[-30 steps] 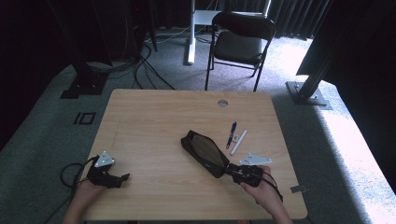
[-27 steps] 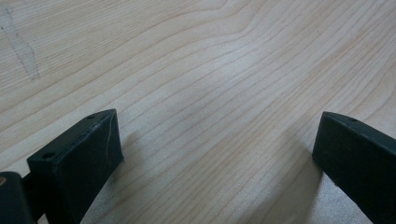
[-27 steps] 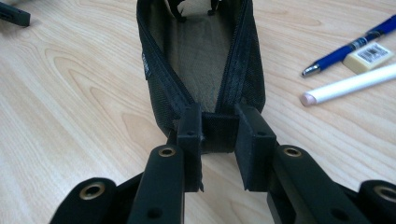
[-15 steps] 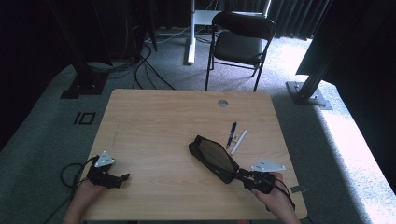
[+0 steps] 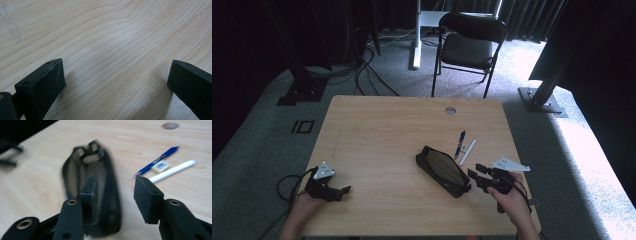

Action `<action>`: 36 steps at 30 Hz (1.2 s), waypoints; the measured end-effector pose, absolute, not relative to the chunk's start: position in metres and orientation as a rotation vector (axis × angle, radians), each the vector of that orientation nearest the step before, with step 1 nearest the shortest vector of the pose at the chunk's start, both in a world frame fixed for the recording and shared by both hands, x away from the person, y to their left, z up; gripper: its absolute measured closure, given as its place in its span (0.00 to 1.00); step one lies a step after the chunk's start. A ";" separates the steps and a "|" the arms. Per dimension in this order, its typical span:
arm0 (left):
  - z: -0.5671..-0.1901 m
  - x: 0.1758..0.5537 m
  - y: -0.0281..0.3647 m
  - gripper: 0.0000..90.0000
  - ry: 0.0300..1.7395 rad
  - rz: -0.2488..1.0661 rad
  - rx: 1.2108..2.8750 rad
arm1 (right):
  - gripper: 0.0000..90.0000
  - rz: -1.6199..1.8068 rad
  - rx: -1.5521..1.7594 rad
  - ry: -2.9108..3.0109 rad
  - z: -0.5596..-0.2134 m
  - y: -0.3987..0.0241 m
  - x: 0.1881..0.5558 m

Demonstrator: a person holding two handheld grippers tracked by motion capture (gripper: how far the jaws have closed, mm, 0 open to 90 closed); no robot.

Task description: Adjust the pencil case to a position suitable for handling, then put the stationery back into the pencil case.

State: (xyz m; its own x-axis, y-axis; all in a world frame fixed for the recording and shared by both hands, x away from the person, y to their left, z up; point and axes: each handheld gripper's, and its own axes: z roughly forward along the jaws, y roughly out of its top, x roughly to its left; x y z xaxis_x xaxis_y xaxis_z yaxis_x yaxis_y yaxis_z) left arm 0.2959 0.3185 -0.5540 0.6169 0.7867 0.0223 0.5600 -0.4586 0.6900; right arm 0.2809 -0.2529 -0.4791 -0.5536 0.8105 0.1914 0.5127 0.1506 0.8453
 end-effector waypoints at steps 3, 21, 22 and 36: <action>-0.554 0.296 0.318 0.02 1.053 0.450 2.188 | 0.57 1.323 1.295 2.100 -0.483 -0.256 0.294; -0.554 0.296 0.318 0.02 1.053 0.449 2.187 | 0.41 1.127 1.574 1.943 -0.540 -0.247 0.387; -0.554 0.296 0.319 0.02 1.053 0.449 2.188 | 0.41 1.105 1.570 1.953 -0.541 -0.245 0.390; -0.554 0.296 0.319 0.02 1.053 0.450 2.188 | 0.44 0.954 1.569 1.992 -0.551 -0.243 0.396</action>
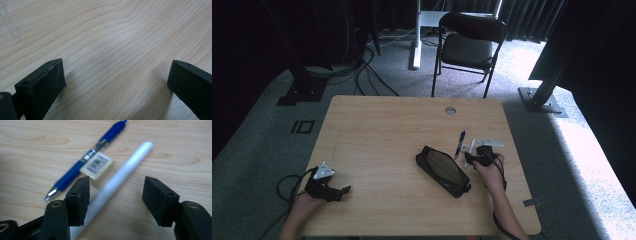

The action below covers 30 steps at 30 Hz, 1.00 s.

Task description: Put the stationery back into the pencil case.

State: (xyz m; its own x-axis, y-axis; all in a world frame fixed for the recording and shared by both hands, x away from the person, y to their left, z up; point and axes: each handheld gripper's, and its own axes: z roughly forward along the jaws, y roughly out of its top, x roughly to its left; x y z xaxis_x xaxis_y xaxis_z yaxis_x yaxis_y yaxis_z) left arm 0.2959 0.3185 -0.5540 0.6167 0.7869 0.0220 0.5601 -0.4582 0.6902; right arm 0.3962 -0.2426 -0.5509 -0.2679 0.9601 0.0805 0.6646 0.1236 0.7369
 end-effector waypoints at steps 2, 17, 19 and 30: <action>-0.554 0.296 0.319 0.02 1.053 0.450 2.188 | 0.44 0.962 1.589 1.976 -0.550 -0.248 0.394; -0.554 0.296 0.318 0.02 1.054 0.450 2.187 | 0.71 0.842 1.599 1.938 -0.549 -0.263 0.411; -0.554 0.296 0.319 0.02 1.053 0.450 2.188 | 0.86 0.837 1.613 1.928 -0.548 -0.266 0.413; -0.554 0.296 0.319 0.02 1.053 0.450 2.188 | 0.87 0.938 1.679 1.925 -0.531 -0.274 0.412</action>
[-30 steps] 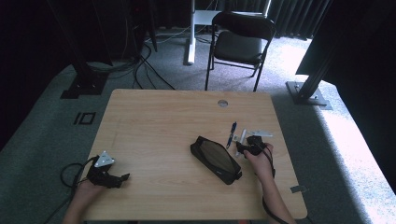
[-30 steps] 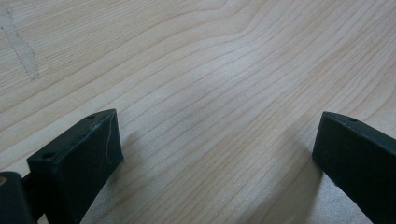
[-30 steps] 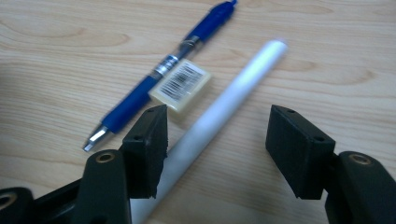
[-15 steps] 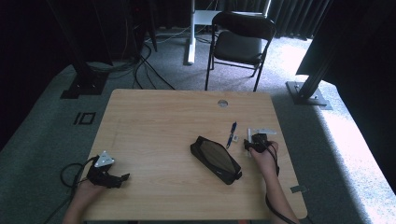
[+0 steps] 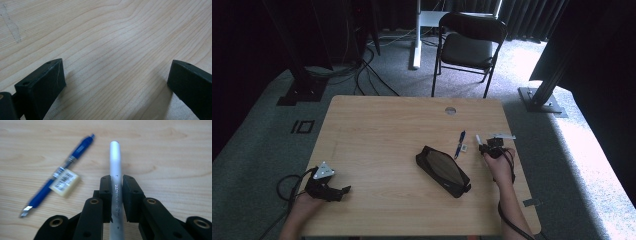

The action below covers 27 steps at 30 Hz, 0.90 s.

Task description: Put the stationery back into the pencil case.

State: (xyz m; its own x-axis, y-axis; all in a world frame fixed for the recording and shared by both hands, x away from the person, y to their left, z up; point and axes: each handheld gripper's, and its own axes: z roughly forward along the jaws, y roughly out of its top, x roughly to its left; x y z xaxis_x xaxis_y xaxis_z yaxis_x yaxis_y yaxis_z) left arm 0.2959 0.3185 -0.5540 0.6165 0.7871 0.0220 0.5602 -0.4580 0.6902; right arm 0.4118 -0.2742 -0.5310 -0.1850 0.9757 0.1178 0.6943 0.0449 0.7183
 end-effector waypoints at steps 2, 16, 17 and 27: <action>-0.554 0.296 0.319 0.02 1.053 0.450 2.188 | 0.87 0.974 1.671 1.924 -0.524 -0.274 0.410; -0.554 0.296 0.319 0.02 1.053 0.450 2.188 | 0.87 1.162 1.546 1.956 -0.482 -0.260 0.396; -0.554 0.296 0.319 0.02 1.054 0.451 2.187 | 0.87 1.176 1.517 1.965 -0.476 -0.256 0.394; -0.554 0.296 0.319 0.02 1.063 0.453 2.183 | 0.87 1.275 1.393 2.033 -0.453 -0.234 0.380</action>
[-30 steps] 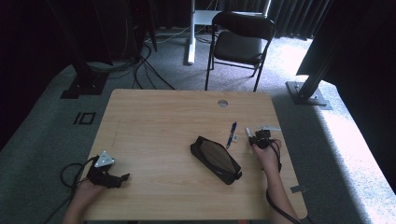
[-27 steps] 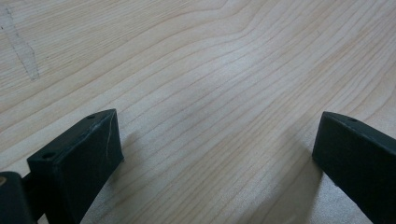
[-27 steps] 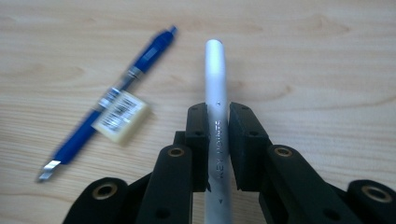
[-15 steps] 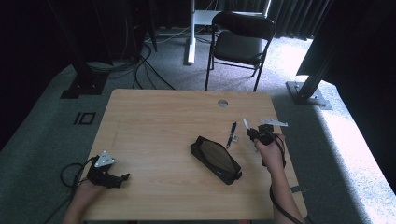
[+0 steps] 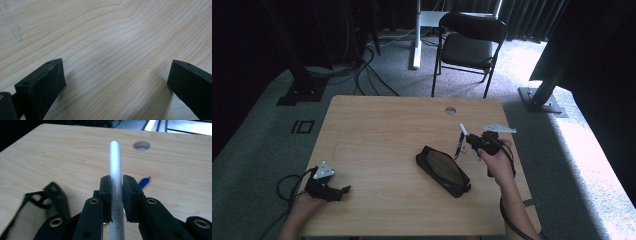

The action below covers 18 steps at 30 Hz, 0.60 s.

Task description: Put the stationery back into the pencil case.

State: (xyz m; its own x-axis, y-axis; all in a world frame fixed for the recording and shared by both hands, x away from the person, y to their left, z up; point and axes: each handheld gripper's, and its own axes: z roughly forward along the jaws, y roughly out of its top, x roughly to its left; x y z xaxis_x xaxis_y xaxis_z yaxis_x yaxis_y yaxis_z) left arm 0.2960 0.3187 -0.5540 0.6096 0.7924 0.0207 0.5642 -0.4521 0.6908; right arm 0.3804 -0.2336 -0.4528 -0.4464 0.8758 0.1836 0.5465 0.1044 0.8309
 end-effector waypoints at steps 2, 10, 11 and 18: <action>-0.554 0.296 0.319 0.02 1.063 0.453 2.184 | 0.87 1.300 1.374 2.047 -0.451 -0.231 0.379; -0.554 0.296 0.319 0.02 1.062 0.454 2.184 | 0.87 1.361 1.256 2.127 -0.437 -0.209 0.363; -0.554 0.296 0.319 0.02 1.062 0.454 2.184 | 0.87 1.374 1.227 2.164 -0.435 -0.203 0.359; -0.554 0.296 0.319 0.02 1.062 0.454 2.183 | 0.87 1.387 1.146 2.235 -0.434 -0.187 0.352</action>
